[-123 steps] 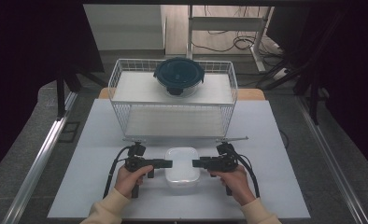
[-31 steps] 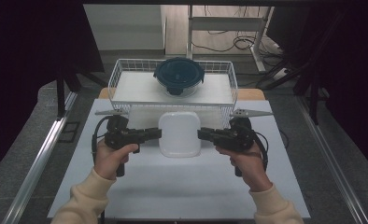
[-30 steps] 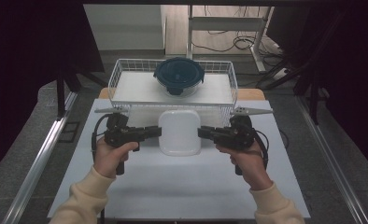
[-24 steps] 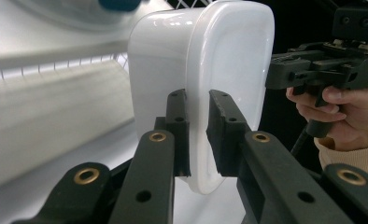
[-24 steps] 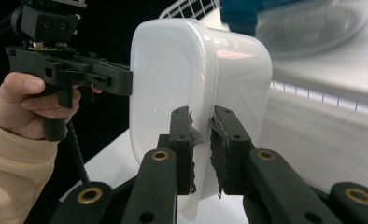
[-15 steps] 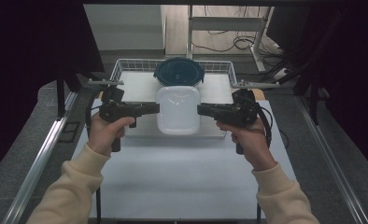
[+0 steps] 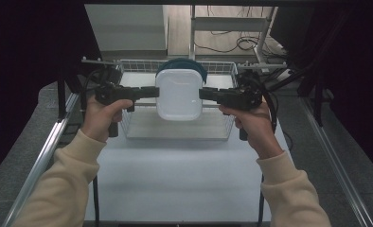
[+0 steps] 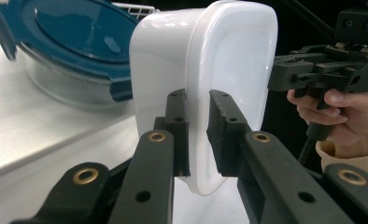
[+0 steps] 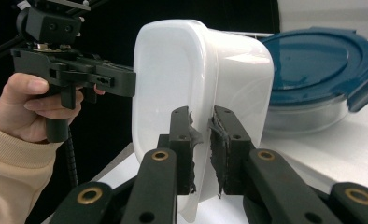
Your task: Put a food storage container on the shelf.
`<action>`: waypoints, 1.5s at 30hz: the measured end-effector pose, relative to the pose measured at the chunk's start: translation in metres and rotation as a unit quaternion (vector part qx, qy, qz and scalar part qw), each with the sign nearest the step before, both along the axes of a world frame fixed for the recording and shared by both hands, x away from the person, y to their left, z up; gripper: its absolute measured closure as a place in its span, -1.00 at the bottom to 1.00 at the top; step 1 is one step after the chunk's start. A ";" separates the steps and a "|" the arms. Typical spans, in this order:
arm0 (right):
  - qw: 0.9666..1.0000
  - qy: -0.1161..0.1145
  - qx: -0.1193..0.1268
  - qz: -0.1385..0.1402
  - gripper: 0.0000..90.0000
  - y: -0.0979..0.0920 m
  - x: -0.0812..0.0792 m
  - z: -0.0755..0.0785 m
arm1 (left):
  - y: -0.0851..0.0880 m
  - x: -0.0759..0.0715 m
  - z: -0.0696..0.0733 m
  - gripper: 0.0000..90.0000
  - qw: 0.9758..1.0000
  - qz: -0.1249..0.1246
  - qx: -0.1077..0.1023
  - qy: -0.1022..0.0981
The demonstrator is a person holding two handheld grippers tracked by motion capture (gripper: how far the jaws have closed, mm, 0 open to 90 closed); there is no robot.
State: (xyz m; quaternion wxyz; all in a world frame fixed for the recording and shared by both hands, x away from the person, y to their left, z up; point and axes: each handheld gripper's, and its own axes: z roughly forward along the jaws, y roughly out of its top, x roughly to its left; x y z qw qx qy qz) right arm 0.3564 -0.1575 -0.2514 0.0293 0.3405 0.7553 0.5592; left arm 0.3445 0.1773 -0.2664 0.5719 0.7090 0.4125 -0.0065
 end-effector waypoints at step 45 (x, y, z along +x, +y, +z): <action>0.984 0.160 0.059 -0.050 0.58 0.007 0.143 0.017 | 0.012 0.140 0.013 0.69 0.987 0.024 -0.092 0.133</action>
